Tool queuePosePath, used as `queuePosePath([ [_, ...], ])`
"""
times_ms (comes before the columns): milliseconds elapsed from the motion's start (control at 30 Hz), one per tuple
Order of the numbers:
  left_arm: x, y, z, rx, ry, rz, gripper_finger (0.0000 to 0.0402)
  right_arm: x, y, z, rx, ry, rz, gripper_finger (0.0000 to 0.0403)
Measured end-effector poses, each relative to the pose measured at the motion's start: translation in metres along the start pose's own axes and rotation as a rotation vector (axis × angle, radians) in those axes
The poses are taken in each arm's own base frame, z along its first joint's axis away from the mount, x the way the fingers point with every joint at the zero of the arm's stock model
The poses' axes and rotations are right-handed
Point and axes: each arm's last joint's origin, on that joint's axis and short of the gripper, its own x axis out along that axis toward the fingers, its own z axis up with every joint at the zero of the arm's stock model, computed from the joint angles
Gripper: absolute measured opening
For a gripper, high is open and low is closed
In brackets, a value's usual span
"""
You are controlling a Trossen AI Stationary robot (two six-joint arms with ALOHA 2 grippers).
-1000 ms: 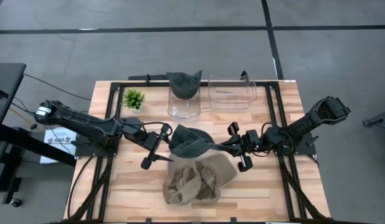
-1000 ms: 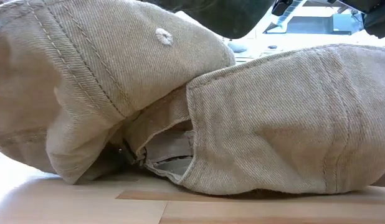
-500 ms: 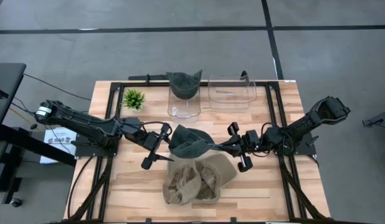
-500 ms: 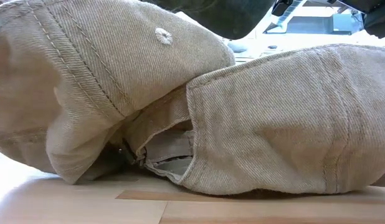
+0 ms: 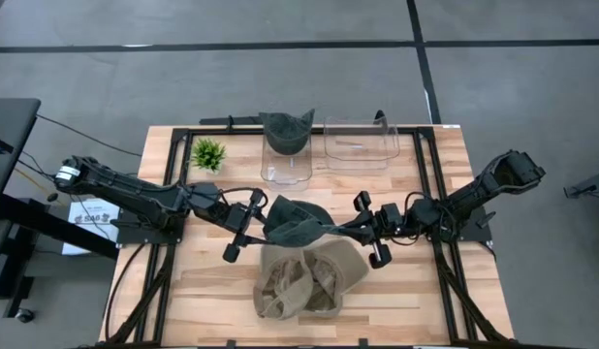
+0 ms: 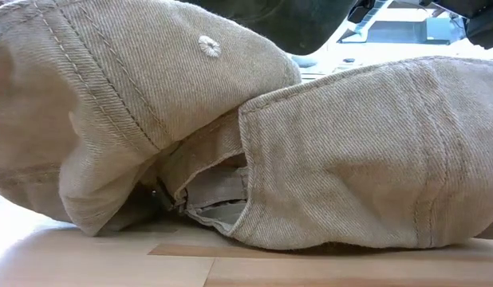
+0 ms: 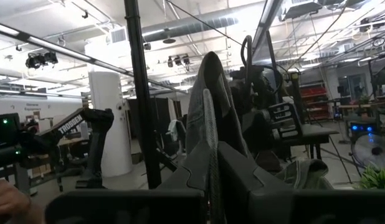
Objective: Pick & Place hat
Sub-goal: Put the black cap into the left transparent bin
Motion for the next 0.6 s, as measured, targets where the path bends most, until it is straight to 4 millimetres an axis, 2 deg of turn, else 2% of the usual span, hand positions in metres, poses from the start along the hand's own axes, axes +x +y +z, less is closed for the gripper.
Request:
queuePosePath([
  [367,-0.0001,-0.0001,0.0001,0.000,0.000,-0.001,0.0035,0.0000,0.0000,0.0000,0.000,0.000,0.000,0.0014],
  [500,-0.0001,-0.0001,0.0001,0.000,-0.001,-0.001,0.0027,0.0000,0.0000,0.0000,0.000,0.000,0.000,0.0013],
  [600,-0.0001,-0.0001,0.0001,0.000,0.000,0.000,0.0043,0.0000,0.0000,0.0000,0.000,0.000,0.000,0.0016],
])
